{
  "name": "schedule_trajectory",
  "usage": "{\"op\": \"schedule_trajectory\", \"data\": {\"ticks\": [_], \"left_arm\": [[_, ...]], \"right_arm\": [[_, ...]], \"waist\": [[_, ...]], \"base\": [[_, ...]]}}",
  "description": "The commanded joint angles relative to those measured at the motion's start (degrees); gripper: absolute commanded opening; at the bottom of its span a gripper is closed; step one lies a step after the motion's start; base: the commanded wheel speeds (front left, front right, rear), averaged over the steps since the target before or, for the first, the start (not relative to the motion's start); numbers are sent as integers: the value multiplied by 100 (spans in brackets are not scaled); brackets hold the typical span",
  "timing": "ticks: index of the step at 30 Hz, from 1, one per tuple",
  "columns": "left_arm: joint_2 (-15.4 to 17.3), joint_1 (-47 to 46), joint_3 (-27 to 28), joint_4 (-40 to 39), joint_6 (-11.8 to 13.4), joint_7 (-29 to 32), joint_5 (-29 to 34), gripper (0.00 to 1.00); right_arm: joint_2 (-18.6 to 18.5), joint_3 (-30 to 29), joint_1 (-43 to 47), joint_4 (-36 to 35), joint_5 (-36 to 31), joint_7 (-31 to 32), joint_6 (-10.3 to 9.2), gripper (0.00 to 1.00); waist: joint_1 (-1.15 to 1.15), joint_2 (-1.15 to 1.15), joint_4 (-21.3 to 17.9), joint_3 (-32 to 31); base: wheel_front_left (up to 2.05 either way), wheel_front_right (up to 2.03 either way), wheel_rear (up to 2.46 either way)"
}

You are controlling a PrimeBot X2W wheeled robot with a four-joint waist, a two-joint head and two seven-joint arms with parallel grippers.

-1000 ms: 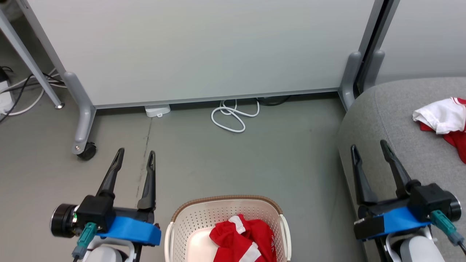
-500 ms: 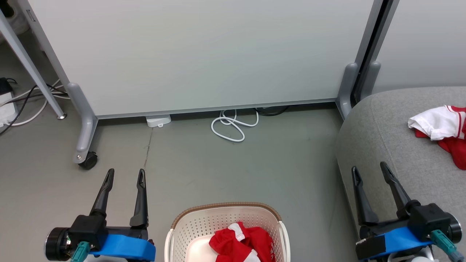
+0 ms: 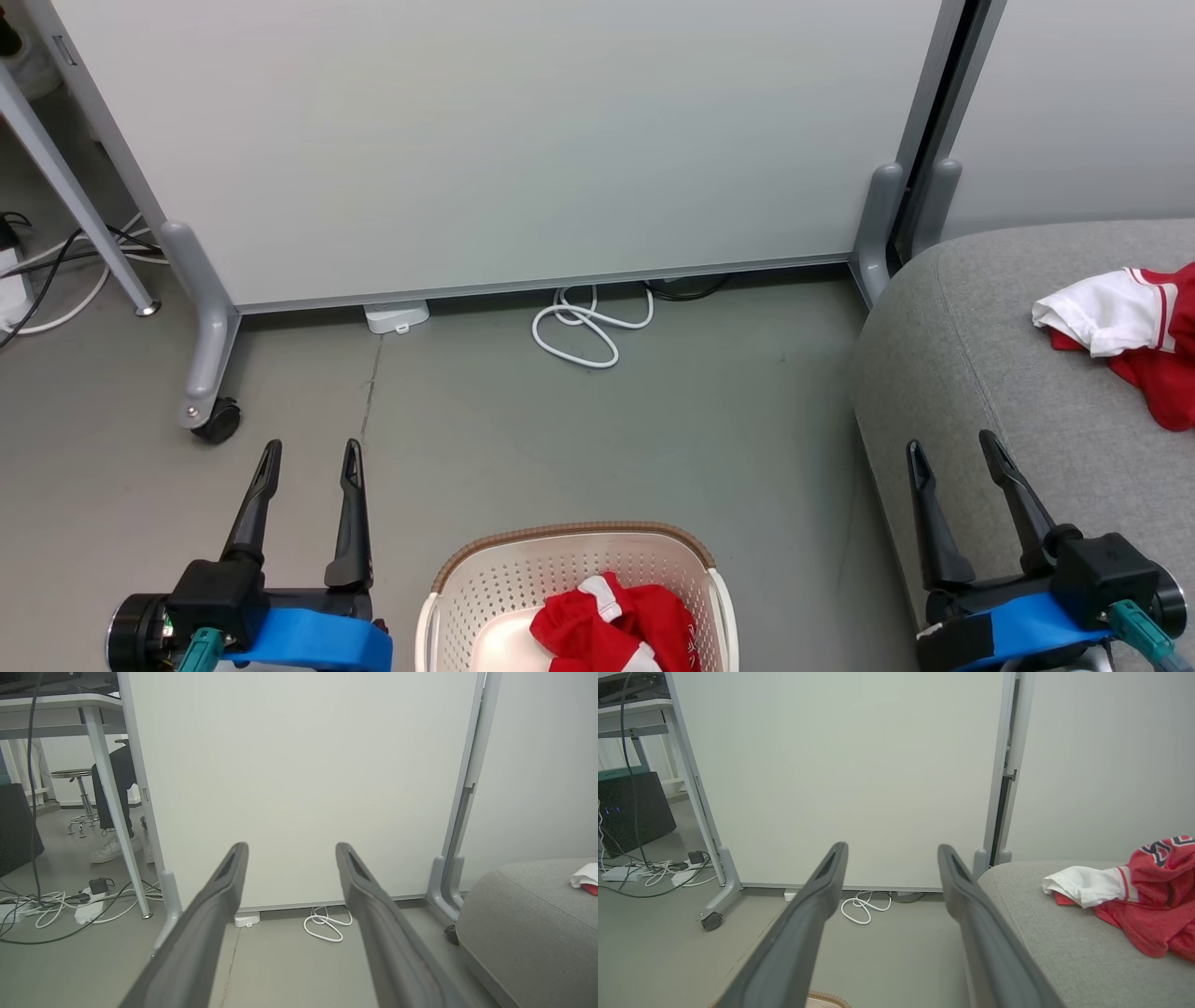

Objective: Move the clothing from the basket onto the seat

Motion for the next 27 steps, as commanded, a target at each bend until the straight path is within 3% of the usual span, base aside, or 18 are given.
{"op": "schedule_trajectory", "data": {"ticks": [1, 17, 27], "left_arm": [[-9, 11, 22, 11, -7, -15, 32, 100], [180, -755, -408, 509, -271, -14, 185, 100], [427, -1681, -1301, 1291, -303, -14, 47, 100]], "right_arm": [[6, -2, 2, 13, 18, -3, 3, 100], [6, 52, -279, -8, 21, -3, 3, 100], [5, 166, -848, -170, -52, -3, 3, 100]], "waist": [[0, 0, -1, 4], [0, 0, -129, 316], [0, 0, -389, 1055]], "base": [[0, 0, 0], [0, 0, 0], [0, 0, 0]]}}
